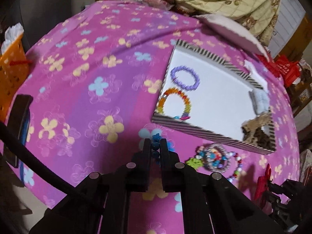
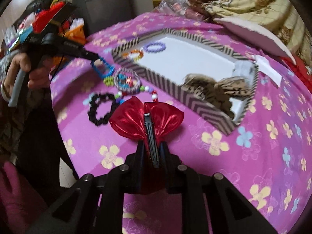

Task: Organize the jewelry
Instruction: 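Grasp the blue bead bracelet with the left tool while the right tool lifts the red bow, then lower blue bracelet and red bow into the white box and open both tools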

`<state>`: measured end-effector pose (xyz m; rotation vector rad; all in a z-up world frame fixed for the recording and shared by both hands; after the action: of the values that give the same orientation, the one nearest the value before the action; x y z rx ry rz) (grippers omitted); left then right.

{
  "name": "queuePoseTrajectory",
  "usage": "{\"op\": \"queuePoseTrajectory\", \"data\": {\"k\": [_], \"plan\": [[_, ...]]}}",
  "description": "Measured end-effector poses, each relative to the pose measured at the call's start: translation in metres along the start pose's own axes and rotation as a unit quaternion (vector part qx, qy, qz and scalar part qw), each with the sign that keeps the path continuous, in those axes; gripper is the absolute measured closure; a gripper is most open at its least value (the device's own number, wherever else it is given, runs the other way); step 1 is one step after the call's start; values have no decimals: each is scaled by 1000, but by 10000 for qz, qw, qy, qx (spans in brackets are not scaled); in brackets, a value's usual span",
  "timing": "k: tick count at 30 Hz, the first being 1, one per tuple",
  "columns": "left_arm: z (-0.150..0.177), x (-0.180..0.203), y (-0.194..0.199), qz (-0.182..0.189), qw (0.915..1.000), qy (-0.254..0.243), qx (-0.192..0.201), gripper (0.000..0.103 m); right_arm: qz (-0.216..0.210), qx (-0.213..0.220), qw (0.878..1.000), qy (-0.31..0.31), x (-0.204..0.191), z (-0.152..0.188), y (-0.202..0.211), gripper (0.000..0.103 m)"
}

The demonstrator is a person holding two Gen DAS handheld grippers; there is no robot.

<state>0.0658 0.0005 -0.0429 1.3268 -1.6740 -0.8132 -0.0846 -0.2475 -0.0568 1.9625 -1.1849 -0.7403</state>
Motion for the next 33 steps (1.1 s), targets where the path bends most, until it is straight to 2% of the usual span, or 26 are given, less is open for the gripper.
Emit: {"op": "queuePoseTrajectory", "data": {"k": [6,14,24,33], "plan": [[-13,9,30,-27,9996,-148,249,91,88,245,9995,-168,9,-12,14,87],[-32,30,44,-100,9984,-392,399,91,233,477,9976,-447,31,-36,25,87],[-58,58,32,-255,9968,-647,398,91,374,596,9939,-851,63,-76,16,87],[-95,75,5,-435,9952,-817,308,91,464,428,9905,-1221,91,-116,-25,87]]}}
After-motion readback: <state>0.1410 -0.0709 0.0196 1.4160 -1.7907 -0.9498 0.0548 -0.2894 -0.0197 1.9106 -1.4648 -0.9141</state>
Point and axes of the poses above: each gripper's, at about its wrist camera, not at the fingertips, and y roughly against the way its jaws point, x to its right, z to its underside, the point moved 7 cm from there along -y, roughly the way its jaws point, and after that the axes turned 1 degree about y, right-handed, at the moved point
